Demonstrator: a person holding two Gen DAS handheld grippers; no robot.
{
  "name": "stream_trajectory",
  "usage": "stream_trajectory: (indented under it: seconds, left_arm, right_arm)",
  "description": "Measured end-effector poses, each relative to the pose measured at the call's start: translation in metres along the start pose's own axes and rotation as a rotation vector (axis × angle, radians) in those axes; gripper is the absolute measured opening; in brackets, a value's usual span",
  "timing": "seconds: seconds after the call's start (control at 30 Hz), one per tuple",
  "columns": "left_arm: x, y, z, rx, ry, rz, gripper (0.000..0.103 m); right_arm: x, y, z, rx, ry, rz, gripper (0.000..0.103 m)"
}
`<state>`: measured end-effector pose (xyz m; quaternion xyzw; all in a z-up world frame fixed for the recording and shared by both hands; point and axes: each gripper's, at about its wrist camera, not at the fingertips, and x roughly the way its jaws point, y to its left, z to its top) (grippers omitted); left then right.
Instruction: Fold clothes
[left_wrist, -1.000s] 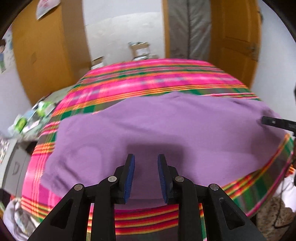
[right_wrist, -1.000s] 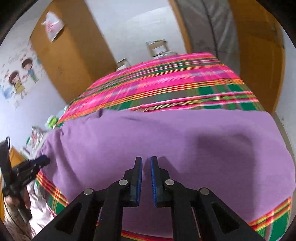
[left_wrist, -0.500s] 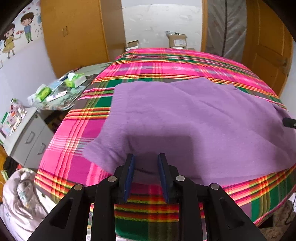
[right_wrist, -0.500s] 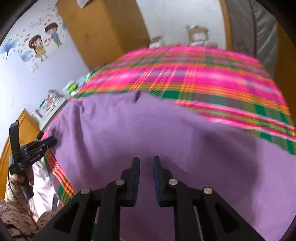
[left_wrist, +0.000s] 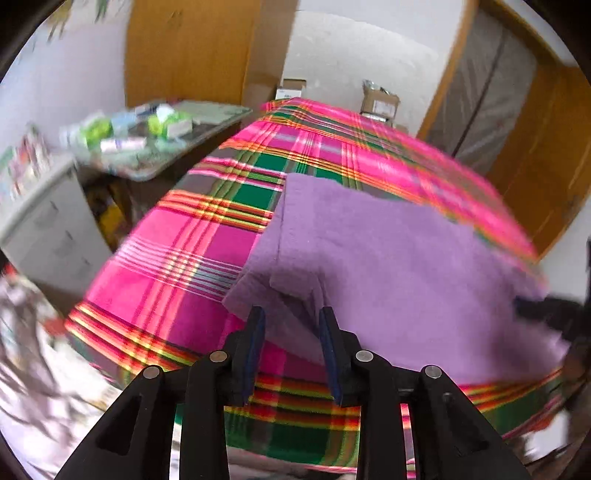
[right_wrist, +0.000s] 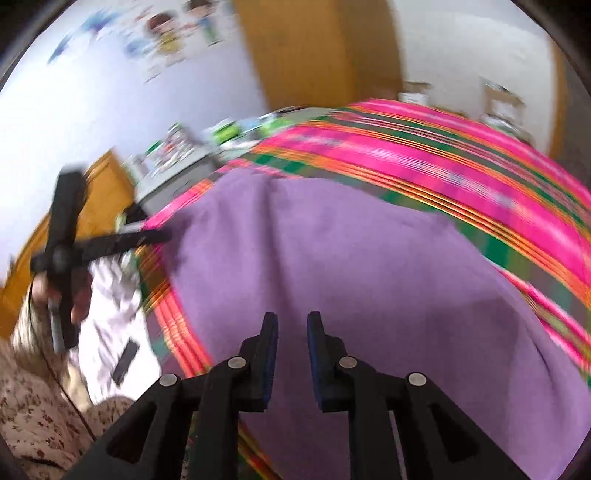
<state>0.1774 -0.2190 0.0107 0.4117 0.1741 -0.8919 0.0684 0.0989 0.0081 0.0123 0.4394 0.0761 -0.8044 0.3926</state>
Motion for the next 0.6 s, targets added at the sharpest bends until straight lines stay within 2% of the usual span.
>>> stream_trajectory:
  seconds: [0.23,0.4,0.53,0.57,0.6]
  left_arm:
    - [0.005,0.009,0.007,-0.120,0.036,-0.156,0.031]
    - [0.016,0.014,0.014,-0.194,0.079,-0.238,0.034]
    - [0.030,0.019,0.017,-0.248,0.104,-0.238,0.034]
    - [0.032,0.020,0.018,-0.262,0.107,-0.239,0.034]
    - [0.033,0.021,0.018,-0.272,0.105,-0.238,0.032]
  right_arm:
    - [0.036,0.060,0.009,-0.220,0.063,0.060,0.028]
    - [0.048,0.071,0.005,-0.254,0.090,0.063,0.036]
    - [0.052,0.072,0.008,-0.241,0.089,0.048,0.036]
    - [0.051,0.071,0.009,-0.232,0.085,0.042,0.032]
    - [0.052,0.072,0.010,-0.232,0.080,0.027,0.023]
